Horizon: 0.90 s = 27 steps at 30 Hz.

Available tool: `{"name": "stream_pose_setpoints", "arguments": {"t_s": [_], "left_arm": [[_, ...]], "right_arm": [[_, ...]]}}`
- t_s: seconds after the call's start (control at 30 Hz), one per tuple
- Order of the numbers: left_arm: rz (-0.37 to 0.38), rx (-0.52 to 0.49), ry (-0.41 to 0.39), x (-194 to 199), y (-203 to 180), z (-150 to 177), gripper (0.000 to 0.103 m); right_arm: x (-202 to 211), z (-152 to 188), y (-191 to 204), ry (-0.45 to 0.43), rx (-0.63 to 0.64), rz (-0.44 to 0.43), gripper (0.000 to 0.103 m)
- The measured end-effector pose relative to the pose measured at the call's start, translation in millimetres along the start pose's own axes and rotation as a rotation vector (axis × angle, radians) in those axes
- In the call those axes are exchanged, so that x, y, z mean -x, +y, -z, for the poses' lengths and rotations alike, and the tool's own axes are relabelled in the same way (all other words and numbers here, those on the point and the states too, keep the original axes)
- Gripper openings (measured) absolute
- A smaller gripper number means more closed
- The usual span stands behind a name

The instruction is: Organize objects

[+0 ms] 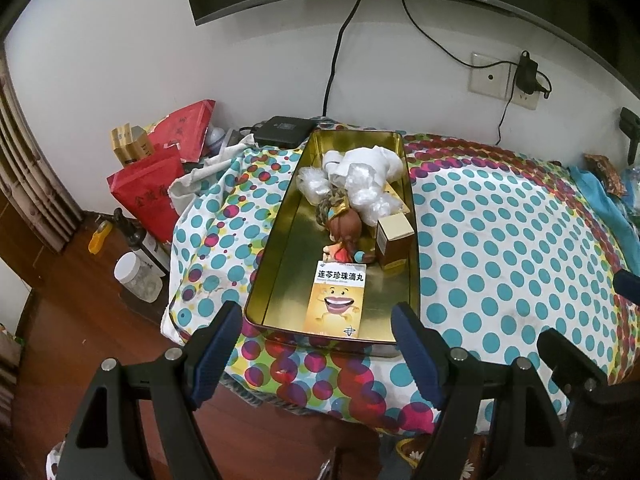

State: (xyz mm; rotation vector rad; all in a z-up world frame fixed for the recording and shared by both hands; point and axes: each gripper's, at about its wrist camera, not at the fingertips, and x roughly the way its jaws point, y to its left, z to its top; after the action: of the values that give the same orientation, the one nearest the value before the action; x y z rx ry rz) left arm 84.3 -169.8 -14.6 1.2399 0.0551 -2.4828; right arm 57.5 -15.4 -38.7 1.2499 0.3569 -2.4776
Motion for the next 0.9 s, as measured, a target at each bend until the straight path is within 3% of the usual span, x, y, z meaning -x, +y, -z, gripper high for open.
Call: {"name": "stream_pose_setpoints", "arguments": {"t_s": [0.9], "left_arm": [[-0.025,-0.016,0.008,-4,7,2,0.079]], "right_arm": [[11,-8,16,-0.014,0.053,-0.019,0.102]]}}
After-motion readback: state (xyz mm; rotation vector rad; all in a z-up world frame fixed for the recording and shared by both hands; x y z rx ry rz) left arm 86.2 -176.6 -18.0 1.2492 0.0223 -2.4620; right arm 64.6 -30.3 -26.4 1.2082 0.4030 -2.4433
